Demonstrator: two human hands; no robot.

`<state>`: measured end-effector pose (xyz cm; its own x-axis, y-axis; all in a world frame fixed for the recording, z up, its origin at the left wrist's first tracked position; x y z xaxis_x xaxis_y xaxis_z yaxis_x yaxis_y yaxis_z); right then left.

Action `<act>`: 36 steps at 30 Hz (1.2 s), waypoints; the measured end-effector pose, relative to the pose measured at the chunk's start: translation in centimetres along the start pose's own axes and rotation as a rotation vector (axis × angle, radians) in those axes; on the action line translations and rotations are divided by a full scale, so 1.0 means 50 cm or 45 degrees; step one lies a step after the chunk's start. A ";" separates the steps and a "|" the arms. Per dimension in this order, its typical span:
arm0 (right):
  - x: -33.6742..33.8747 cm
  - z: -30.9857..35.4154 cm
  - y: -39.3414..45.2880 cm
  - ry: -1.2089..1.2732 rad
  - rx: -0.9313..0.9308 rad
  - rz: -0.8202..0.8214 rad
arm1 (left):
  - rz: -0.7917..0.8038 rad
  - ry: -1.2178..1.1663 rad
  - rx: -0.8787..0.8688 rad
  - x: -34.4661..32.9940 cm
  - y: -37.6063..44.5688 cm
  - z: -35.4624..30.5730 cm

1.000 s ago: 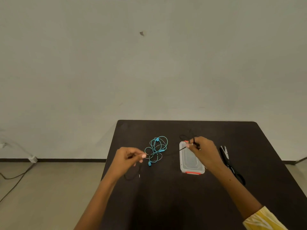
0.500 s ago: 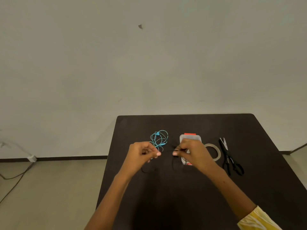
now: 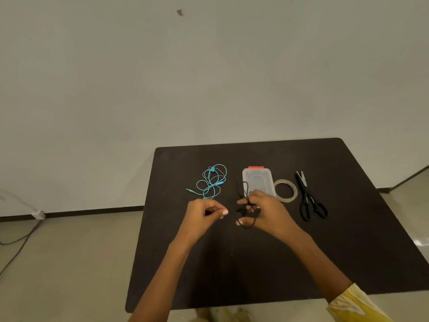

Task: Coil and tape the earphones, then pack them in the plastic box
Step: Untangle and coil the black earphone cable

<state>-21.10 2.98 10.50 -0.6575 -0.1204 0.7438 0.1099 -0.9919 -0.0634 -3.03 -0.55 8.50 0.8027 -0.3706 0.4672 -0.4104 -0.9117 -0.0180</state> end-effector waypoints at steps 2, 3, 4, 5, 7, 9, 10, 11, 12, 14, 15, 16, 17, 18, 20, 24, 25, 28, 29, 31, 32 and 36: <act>-0.011 0.009 -0.014 -0.017 0.091 0.024 | 0.006 0.029 -0.002 -0.027 -0.007 -0.009; -0.014 0.012 -0.021 -0.040 0.143 0.010 | 0.006 0.034 0.005 -0.038 -0.012 -0.013; -0.014 0.012 -0.031 -0.073 0.186 -0.017 | 0.012 0.038 0.012 -0.050 -0.017 -0.017; -0.014 0.009 -0.040 -0.108 0.213 -0.047 | 0.014 0.034 0.019 -0.062 -0.021 -0.020; -0.011 -0.002 -0.050 -0.137 0.206 -0.095 | 0.011 0.008 0.030 -0.079 -0.027 -0.022; -0.006 -0.022 -0.058 -0.123 0.206 -0.108 | 0.007 -0.016 0.059 -0.097 -0.035 -0.022; -0.004 -0.033 -0.063 -0.118 0.211 -0.108 | 0.009 -0.039 0.083 -0.104 -0.039 -0.019; -0.001 -0.045 -0.067 -0.114 0.202 -0.115 | 0.016 -0.061 0.111 -0.106 -0.044 -0.012; 0.005 -0.060 -0.072 -0.096 0.173 -0.131 | 0.023 -0.080 0.142 -0.107 -0.050 -0.003; 0.024 -0.098 -0.082 0.003 0.077 -0.199 | 0.025 -0.083 0.193 -0.096 -0.066 0.019; 0.035 -0.120 -0.087 0.053 0.025 -0.237 | 0.014 -0.068 0.205 -0.088 -0.076 0.029; 0.044 -0.140 -0.092 0.082 -0.021 -0.262 | -0.003 -0.049 0.212 -0.079 -0.085 0.039; 0.050 -0.158 -0.098 0.093 -0.056 -0.264 | -0.025 -0.034 0.222 -0.071 -0.094 0.049; 0.053 -0.172 -0.103 0.100 -0.076 -0.252 | -0.050 -0.025 0.242 -0.064 -0.103 0.057; 0.051 -0.193 -0.112 0.120 -0.096 -0.212 | -0.110 -0.027 0.300 -0.051 -0.116 0.072; 0.038 -0.218 -0.116 0.127 -0.181 -0.173 | -0.213 -0.060 0.333 -0.029 -0.127 0.084; 0.032 -0.221 -0.115 0.144 -0.204 -0.142 | -0.235 -0.066 0.337 -0.027 -0.128 0.082; 0.009 -0.213 -0.114 0.196 -0.287 0.049 | -0.288 -0.079 0.347 -0.030 -0.128 0.071; 0.004 -0.208 -0.114 0.202 -0.342 0.143 | -0.294 -0.085 0.348 -0.033 -0.126 0.065; -0.002 -0.198 -0.112 0.071 -0.399 0.348 | -0.294 -0.107 0.344 -0.043 -0.125 0.052; -0.002 -0.191 -0.110 -0.024 -0.393 0.426 | -0.293 -0.124 0.342 -0.047 -0.125 0.045; 0.002 -0.171 -0.106 -0.203 -0.419 0.543 | -0.290 -0.202 0.298 -0.065 -0.125 0.022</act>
<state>-28.13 7.91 5.22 -0.4821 -0.5316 0.6964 0.0863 -0.8198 -0.5660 -2.59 6.16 6.11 0.9269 -0.1591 0.3400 -0.1176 -0.9832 -0.1395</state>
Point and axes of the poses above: each hand's wrist, its own y-axis towards the middle knuckle, its own x-axis out of the back of the hand, z = x × y, the point moved 4 cm from there along y, towards the middle knuckle, and after that the axes turned 4 degrees about y, right-handed, at the moved point
